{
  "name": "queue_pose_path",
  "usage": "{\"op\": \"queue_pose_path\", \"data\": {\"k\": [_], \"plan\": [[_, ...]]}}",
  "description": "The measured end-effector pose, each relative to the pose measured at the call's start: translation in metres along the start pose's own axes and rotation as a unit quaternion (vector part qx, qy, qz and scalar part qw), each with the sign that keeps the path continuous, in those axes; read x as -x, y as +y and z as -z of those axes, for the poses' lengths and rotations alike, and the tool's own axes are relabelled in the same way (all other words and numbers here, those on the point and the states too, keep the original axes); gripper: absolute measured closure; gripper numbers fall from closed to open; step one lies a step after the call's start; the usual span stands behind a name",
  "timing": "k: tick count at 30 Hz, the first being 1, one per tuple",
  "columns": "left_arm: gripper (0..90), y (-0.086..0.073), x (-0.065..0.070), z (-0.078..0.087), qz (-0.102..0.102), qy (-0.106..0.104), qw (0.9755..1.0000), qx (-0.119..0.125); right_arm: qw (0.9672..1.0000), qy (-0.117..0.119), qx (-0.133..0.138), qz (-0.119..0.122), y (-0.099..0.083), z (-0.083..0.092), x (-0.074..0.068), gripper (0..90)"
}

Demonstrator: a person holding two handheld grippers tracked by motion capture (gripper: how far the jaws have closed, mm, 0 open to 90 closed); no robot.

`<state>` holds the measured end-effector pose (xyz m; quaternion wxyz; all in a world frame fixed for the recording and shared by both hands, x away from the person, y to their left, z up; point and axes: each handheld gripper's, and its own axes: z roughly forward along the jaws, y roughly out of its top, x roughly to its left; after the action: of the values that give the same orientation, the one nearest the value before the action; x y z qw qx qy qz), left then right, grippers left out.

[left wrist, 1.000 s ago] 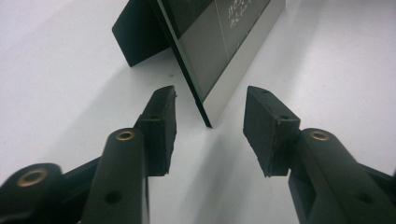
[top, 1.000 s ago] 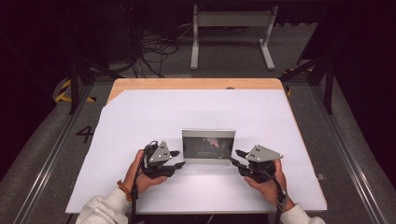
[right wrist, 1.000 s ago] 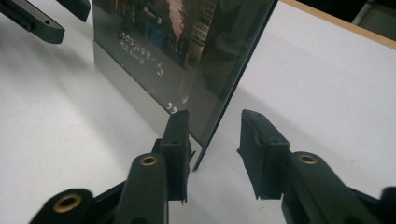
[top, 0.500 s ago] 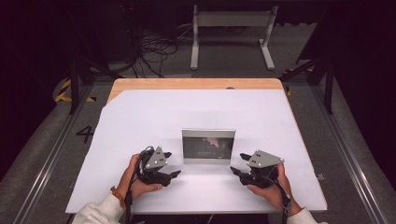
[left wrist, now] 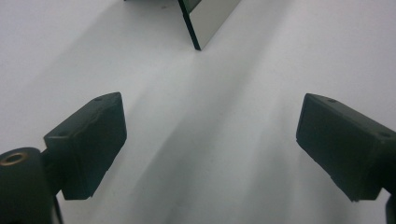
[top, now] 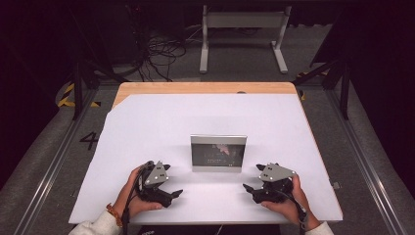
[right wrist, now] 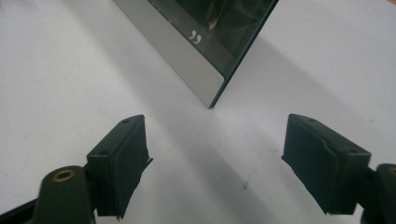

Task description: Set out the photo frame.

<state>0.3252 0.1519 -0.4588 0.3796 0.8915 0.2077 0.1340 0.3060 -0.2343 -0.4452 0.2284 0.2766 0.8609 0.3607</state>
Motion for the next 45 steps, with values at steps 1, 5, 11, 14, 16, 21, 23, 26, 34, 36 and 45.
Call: {"op": "queue_pose_path", "data": {"k": [1, 5, 11, 14, 16, 21, 23, 26, 34, 36, 45], "plan": [[8.2, -0.002, 0.001, 0.001, -0.001, 0.002, 1.0000, -0.002, 1.0000, 0.002, -0.001, 0.000, -0.001, 0.000, 0.000, 19.7], [5.7, -0.007, 0.002, 0.006, 0.005, -0.009, 0.9999, 0.005, 1.0000, 0.004, 0.002, 0.001, -0.005, 0.003, 0.000, 17.3], [5.7, -0.012, 0.004, 0.010, 0.013, -0.015, 0.9997, 0.014, 0.9999, 0.006, 0.008, 0.000, -0.010, 0.007, 0.000, 14.0], [5.1, -0.012, 0.005, 0.012, 0.013, -0.019, 0.9996, 0.017, 0.9999, 0.003, 0.015, -0.004, -0.013, 0.010, 0.000, 11.7], [4.5, -0.012, 0.006, 0.011, 0.012, -0.019, 0.9996, 0.015, 0.9998, 0.002, 0.016, -0.008, -0.014, 0.011, 0.000, 9.9], [4.0, -0.011, 0.008, 0.008, 0.002, -0.022, 0.9997, 0.008, 0.9998, 0.007, 0.013, -0.012, -0.016, 0.011, 0.000, 7.5], [4.1, -0.011, 0.008, 0.009, 0.001, -0.018, 0.9998, 0.009, 0.9999, 0.004, 0.012, -0.009, -0.016, 0.011, -0.001, 8.2], [4.2, -0.011, 0.008, 0.010, 0.000, -0.016, 0.9998, 0.009, 0.9999, 0.005, 0.010, -0.006, -0.015, 0.011, -0.004, 8.4], [4.2, -0.010, 0.008, 0.008, -0.005, -0.012, 0.9999, 0.006, 1.0000, 0.002, 0.004, 0.004, -0.016, 0.008, -0.004, 8.7], [4.3, -0.010, 0.008, 0.008, -0.008, -0.012, 0.9999, 0.003, 1.0000, 0.001, 0.003, 0.005, -0.016, 0.008, -0.004, 8.8], [4.4, -0.010, 0.008, 0.007, -0.010, -0.011, 0.9999, 0.000, 1.0000, 0.003, -0.002, 0.009, -0.015, 0.007, -0.005, 9.4]]}}
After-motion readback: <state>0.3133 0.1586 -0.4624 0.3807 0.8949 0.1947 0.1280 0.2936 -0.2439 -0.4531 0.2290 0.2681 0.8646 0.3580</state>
